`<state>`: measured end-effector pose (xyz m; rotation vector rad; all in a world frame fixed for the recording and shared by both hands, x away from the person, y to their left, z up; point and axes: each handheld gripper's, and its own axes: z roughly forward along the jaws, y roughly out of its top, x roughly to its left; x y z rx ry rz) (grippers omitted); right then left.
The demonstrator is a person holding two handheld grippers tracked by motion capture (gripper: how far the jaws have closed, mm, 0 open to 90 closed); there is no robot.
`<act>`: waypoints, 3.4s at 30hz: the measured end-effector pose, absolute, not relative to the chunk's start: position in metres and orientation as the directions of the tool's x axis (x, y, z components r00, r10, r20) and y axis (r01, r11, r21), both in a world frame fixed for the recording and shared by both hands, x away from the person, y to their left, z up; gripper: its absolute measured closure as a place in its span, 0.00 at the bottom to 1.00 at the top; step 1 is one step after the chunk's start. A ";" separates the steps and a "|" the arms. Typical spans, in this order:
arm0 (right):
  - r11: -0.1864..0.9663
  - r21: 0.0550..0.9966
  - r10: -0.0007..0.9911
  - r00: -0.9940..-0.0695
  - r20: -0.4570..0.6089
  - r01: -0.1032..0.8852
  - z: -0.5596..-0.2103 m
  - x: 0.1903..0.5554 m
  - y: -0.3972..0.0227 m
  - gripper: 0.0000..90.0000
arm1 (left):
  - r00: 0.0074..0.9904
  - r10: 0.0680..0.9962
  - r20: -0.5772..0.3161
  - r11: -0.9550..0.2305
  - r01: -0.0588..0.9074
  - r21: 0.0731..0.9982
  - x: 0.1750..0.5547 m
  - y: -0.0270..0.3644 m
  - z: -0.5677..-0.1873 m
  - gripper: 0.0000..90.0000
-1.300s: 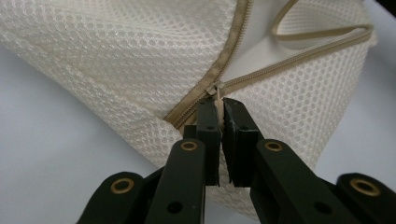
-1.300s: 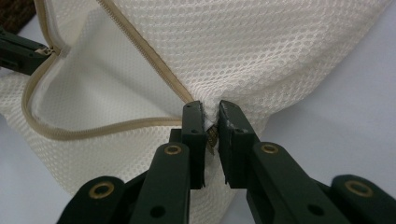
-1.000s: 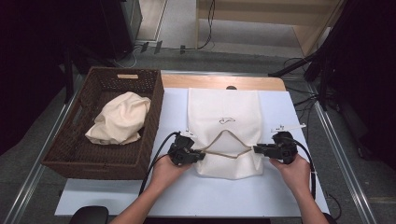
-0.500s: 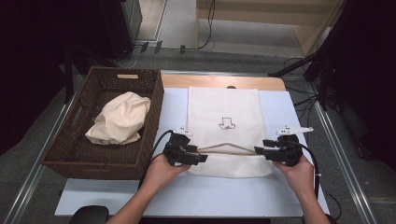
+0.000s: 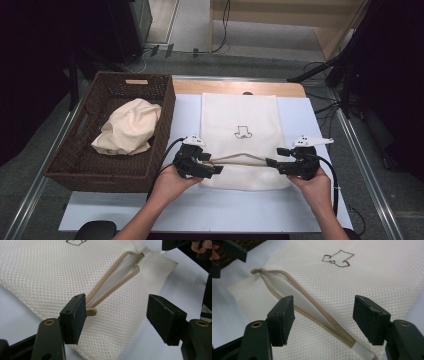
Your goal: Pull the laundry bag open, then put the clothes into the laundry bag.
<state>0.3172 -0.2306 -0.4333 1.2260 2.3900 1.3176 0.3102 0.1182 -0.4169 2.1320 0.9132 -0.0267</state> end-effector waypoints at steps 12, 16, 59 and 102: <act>0.315 0.761 0.706 -0.676 0.211 0.567 -0.434 0.319 -0.208 0.22 | 0.742 0.593 -0.313 -0.412 0.613 0.674 0.303 0.126 -0.412 0.36; 0.313 0.758 0.696 -0.681 0.227 0.572 -0.435 0.320 -0.205 0.24 | 0.739 0.597 -0.311 -0.405 0.613 0.678 0.299 0.127 -0.411 0.36; 0.407 0.695 0.716 -0.679 0.160 0.592 -0.467 0.354 -0.154 0.55 | 0.731 0.608 -0.312 -0.407 0.623 0.667 0.297 0.131 -0.415 0.37; 0.233 0.758 0.633 -0.687 0.357 0.609 -0.423 0.363 -0.163 0.92 | 0.748 0.540 -0.387 -0.438 0.642 0.630 0.291 0.133 -0.398 0.43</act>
